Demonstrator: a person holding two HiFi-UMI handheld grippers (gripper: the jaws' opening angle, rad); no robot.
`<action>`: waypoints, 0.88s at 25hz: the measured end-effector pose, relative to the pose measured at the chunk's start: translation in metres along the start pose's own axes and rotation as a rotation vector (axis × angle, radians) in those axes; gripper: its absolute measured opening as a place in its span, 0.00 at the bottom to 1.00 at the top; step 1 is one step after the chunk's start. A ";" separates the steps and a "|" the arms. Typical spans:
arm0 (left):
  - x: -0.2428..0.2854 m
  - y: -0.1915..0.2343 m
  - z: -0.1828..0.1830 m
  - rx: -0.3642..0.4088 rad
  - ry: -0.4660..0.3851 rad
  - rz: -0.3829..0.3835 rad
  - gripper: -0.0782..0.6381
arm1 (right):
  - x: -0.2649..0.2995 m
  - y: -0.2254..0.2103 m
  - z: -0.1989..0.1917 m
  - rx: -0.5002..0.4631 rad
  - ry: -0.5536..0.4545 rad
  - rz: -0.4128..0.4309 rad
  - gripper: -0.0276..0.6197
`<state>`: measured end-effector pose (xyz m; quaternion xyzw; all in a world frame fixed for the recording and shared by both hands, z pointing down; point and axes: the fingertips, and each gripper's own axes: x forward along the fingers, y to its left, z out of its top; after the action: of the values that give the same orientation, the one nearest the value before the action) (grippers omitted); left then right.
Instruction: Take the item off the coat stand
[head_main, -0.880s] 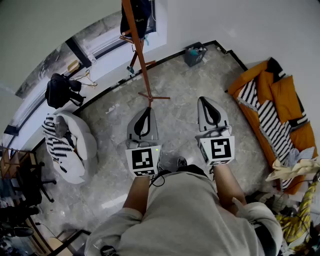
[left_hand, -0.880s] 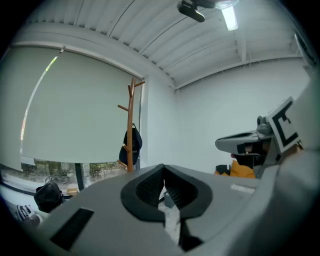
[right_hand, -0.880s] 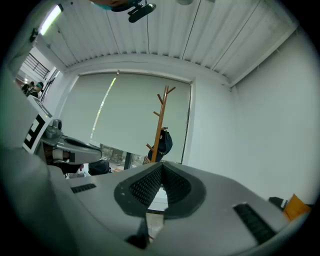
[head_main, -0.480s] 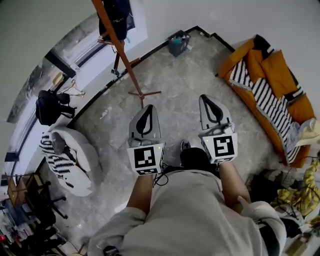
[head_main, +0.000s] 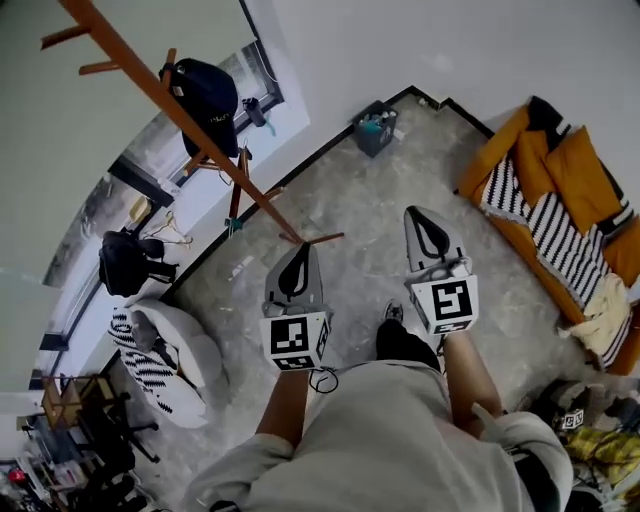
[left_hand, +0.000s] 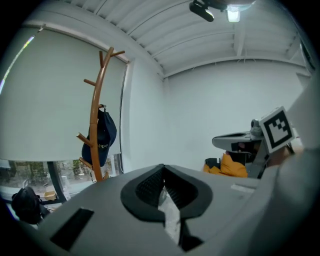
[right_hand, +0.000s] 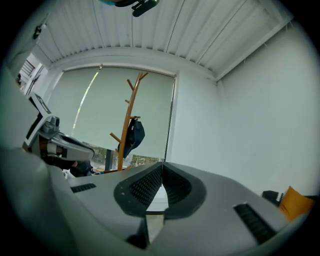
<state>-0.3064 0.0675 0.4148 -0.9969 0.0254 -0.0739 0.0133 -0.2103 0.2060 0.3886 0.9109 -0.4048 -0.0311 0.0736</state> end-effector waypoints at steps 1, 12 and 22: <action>0.016 0.003 0.003 -0.001 0.005 0.014 0.12 | 0.012 -0.012 0.000 0.008 -0.010 0.018 0.05; 0.163 -0.021 0.019 -0.005 0.038 0.039 0.12 | 0.082 -0.100 -0.035 0.038 0.023 0.154 0.05; 0.272 -0.004 0.021 -0.017 0.039 0.020 0.12 | 0.153 -0.141 -0.062 0.046 0.063 0.200 0.05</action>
<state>-0.0342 0.0571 0.4340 -0.9950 0.0362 -0.0930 0.0050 0.0035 0.1926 0.4281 0.8680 -0.4917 0.0147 0.0680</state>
